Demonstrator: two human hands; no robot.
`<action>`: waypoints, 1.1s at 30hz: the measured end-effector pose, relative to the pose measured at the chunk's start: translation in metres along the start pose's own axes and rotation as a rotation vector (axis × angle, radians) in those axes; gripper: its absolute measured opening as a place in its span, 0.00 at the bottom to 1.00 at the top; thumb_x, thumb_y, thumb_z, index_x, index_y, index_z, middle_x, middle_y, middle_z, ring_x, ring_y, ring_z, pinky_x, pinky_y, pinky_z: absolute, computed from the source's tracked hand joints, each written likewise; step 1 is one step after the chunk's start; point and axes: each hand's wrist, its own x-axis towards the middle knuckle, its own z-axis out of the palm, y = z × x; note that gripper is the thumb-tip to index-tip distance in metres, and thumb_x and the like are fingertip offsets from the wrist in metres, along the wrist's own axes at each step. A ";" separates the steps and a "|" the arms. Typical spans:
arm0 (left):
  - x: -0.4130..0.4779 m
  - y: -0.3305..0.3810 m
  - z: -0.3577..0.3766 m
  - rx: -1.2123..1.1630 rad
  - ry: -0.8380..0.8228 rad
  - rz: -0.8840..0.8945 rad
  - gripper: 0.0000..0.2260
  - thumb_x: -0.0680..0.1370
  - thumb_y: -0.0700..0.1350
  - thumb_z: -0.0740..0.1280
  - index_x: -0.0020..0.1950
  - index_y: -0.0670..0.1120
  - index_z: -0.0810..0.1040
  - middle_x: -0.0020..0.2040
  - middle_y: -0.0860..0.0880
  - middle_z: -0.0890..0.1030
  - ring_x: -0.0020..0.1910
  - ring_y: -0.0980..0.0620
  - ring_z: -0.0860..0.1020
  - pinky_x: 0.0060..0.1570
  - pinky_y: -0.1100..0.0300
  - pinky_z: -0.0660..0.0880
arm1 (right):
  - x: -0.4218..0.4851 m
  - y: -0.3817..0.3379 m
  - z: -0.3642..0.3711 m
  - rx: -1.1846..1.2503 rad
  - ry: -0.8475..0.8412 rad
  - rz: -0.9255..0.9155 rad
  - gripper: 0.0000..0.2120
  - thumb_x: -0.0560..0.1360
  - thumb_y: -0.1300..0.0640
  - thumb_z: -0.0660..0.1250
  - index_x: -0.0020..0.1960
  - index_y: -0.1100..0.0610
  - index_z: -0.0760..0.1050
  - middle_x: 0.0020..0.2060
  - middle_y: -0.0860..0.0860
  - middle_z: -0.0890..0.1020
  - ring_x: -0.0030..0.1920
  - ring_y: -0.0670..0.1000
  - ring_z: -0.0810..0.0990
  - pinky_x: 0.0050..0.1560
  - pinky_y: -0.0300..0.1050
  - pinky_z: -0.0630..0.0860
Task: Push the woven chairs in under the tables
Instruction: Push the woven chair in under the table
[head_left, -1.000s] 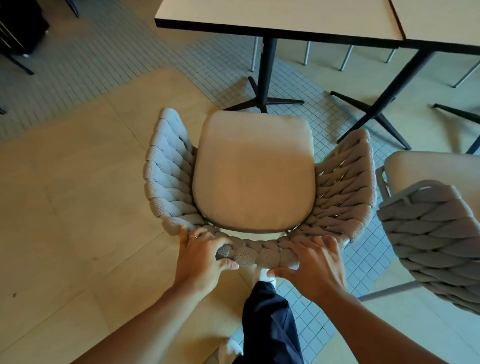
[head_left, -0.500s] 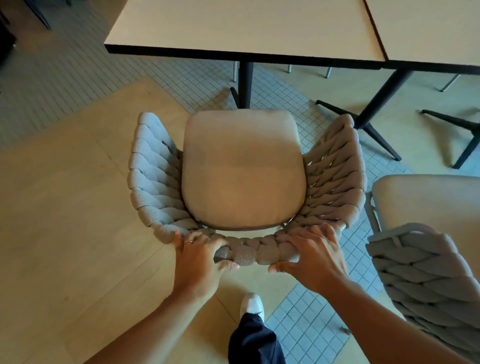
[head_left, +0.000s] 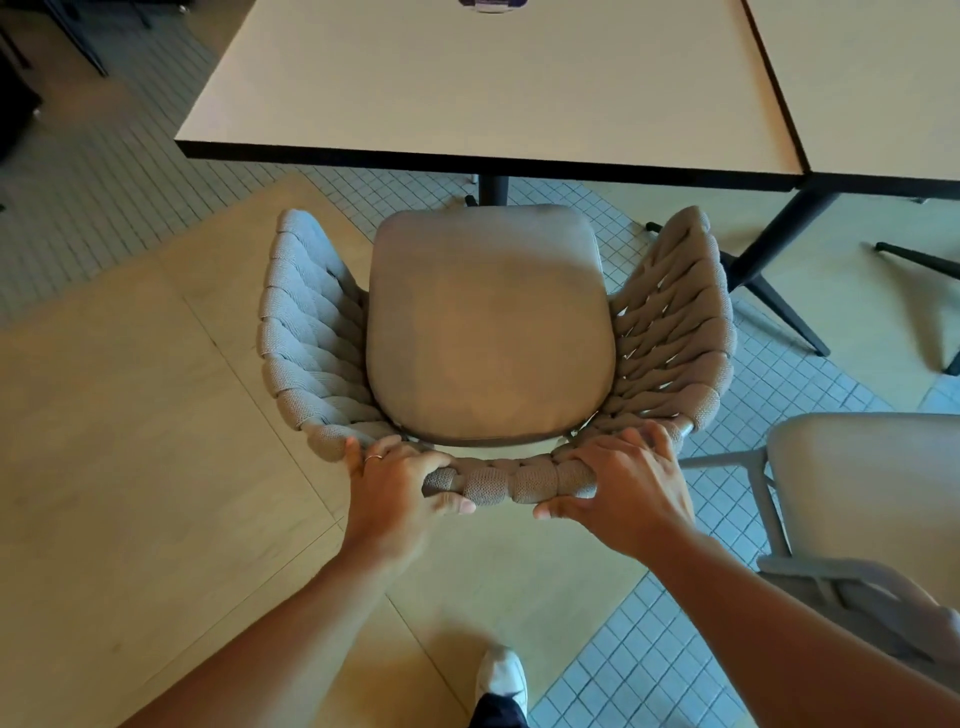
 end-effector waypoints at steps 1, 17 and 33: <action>0.007 0.000 -0.002 0.007 -0.009 0.002 0.23 0.66 0.63 0.73 0.60 0.60 0.80 0.57 0.57 0.80 0.71 0.51 0.62 0.71 0.50 0.36 | 0.006 0.000 -0.001 0.002 0.005 0.000 0.44 0.56 0.13 0.47 0.54 0.40 0.79 0.48 0.37 0.81 0.57 0.44 0.72 0.71 0.51 0.55; 0.050 -0.007 -0.023 -0.019 -0.064 0.008 0.30 0.57 0.71 0.68 0.55 0.61 0.81 0.55 0.57 0.82 0.72 0.50 0.63 0.71 0.49 0.41 | 0.044 -0.005 -0.003 0.021 0.018 0.011 0.43 0.58 0.13 0.47 0.50 0.42 0.80 0.44 0.39 0.79 0.54 0.46 0.71 0.70 0.51 0.54; -0.012 0.039 -0.047 -0.227 0.000 -0.061 0.12 0.72 0.46 0.74 0.55 0.49 0.82 0.54 0.53 0.79 0.54 0.54 0.76 0.48 0.68 0.65 | -0.034 -0.023 -0.025 0.495 0.240 0.230 0.15 0.73 0.53 0.70 0.60 0.50 0.79 0.56 0.46 0.82 0.58 0.52 0.76 0.59 0.54 0.72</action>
